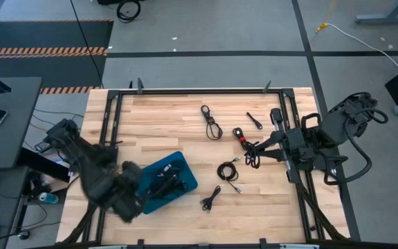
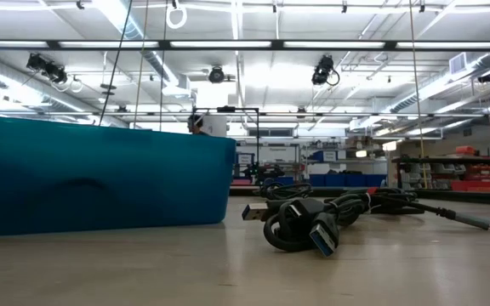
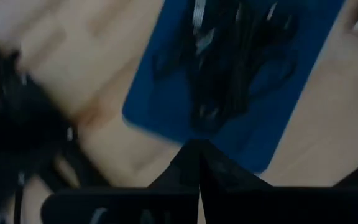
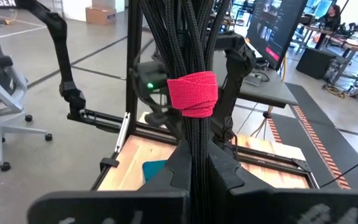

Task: Pick and place USB-C Cables
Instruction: Put the black charger cable into the blue bin

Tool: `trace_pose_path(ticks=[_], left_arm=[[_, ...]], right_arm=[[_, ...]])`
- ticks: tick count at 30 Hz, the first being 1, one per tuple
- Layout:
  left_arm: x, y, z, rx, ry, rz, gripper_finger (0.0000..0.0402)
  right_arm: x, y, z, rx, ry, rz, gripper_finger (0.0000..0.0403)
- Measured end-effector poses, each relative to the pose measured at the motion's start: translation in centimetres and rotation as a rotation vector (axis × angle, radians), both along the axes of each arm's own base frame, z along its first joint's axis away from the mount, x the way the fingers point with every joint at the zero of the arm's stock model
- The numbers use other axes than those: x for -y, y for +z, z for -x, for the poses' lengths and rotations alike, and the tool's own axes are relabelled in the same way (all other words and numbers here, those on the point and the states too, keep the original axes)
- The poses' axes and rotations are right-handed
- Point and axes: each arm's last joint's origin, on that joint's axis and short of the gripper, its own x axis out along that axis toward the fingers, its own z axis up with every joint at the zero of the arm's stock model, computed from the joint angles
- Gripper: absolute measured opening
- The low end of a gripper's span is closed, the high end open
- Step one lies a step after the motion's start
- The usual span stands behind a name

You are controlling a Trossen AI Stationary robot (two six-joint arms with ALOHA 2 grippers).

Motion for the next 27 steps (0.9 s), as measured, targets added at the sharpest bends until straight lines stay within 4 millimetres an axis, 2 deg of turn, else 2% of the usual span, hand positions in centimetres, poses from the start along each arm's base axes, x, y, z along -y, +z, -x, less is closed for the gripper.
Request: trace_pose_path(ticks=[6, 10, 15, 21, 27], left_arm=[[2.5, -4.4, 2.7, -0.200, 0.158, 0.047, 0.0000], [3.6, -6.8, 3.5, -0.199, 0.228, 0.090, 0.0000], [3.7, -9.7, 3.5, -0.174, 0.278, 0.135, 0.0000], [2.8, -12.9, 2.9, -0.153, 0.307, 0.173, 0.0000], [1.4, -14.9, 2.1, -0.104, 0.315, 0.163, 0.0000]], right_arm=[[0.0, 0.0, 0.0, 0.000, 0.001, 0.002, 0.0018], [0.0, 0.0, 0.0, 0.000, 0.002, 0.004, 0.0018], [0.0, 0.0, 0.0, 0.000, 0.001, 0.000, 0.0018], [0.0, 0.0, -0.1, 0.000, 0.004, -0.001, 0.0018], [-0.1, 0.0, -0.1, 0.000, 0.004, -0.001, 0.0018]])
